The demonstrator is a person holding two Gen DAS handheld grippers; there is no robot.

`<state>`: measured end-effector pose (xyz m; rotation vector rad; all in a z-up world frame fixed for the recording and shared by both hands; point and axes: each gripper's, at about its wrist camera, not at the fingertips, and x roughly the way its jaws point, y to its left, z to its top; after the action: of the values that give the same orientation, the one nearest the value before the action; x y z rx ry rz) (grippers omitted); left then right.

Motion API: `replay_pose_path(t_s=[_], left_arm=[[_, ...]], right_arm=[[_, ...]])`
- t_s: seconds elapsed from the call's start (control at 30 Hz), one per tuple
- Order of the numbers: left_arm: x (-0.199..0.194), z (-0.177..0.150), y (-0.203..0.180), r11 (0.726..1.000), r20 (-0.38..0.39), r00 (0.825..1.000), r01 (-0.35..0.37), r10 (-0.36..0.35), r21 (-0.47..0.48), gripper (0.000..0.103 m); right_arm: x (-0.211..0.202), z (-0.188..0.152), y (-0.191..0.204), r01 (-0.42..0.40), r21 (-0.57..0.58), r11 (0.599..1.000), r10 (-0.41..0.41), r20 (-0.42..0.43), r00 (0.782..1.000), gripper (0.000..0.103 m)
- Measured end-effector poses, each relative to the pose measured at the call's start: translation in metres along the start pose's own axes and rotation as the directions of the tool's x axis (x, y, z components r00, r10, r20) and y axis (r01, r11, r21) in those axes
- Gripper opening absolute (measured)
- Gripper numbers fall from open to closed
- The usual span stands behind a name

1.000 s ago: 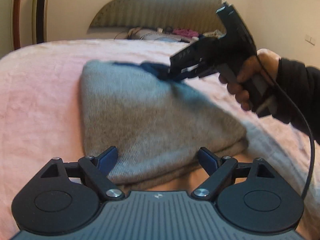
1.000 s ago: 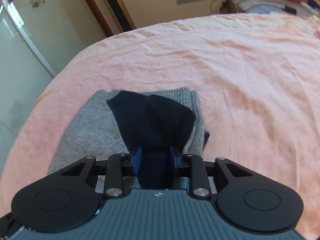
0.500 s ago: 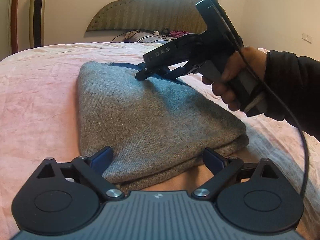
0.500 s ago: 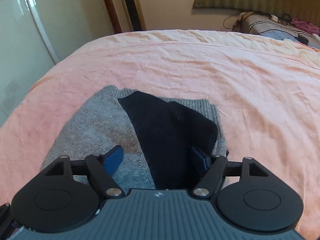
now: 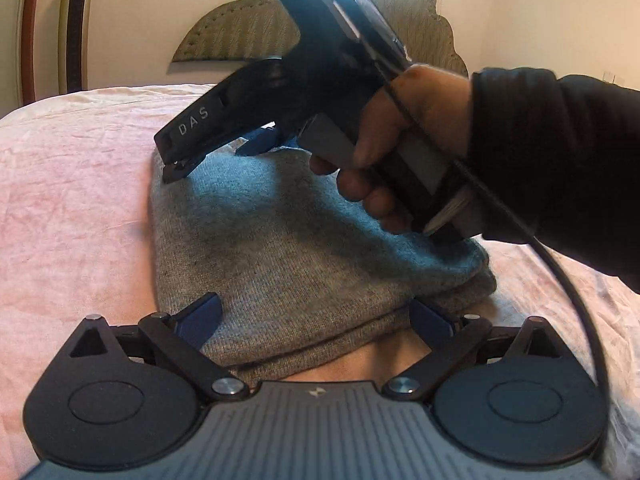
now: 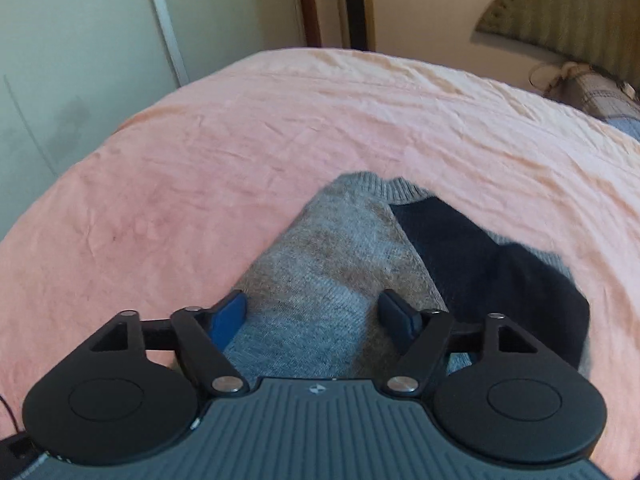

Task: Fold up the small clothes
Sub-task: 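Open both grippers and lift them off the folded sweater, then close both grippers on the edge of the grey sweater bundle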

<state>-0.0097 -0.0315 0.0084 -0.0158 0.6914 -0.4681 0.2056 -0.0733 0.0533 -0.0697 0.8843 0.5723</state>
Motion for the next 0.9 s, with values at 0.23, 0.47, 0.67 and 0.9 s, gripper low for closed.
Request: replay_pose_path(t_s=[0.23, 0.47, 0.67, 0.9], left_arm=[[-0.043, 0.007, 0.038, 0.979, 0.087, 0.995, 0.064, -0.048, -0.194, 0.101], [-0.029, -0.002, 0.122, 0.764, 0.038, 0.971, 0.211, -0.238, -0.61, 0.1], [-0.001, 0.006, 0.112, 0.689, 0.04, 0.928, 0.304, -0.371, -0.659, 0.099], [0.007, 0.014, 0.105, 0.748, -0.115, 0.937, 0.185, -0.33, -0.638, 0.012]], right_arm=[[-0.094, -0.032, -0.032, -0.151, 0.25, 0.956, 0.12, 0.136, 0.983, 0.084], [-0.169, -0.141, -0.099, -0.195, 0.56, 0.805, 0.145, 0.133, 0.98, 0.084], [-0.141, -0.176, -0.087, -0.33, 0.63, 0.703, 0.348, 0.1, 0.932, 0.079], [-0.131, -0.167, -0.083, -0.285, 0.586, 0.759, 0.33, 0.032, 0.944, 0.02]])
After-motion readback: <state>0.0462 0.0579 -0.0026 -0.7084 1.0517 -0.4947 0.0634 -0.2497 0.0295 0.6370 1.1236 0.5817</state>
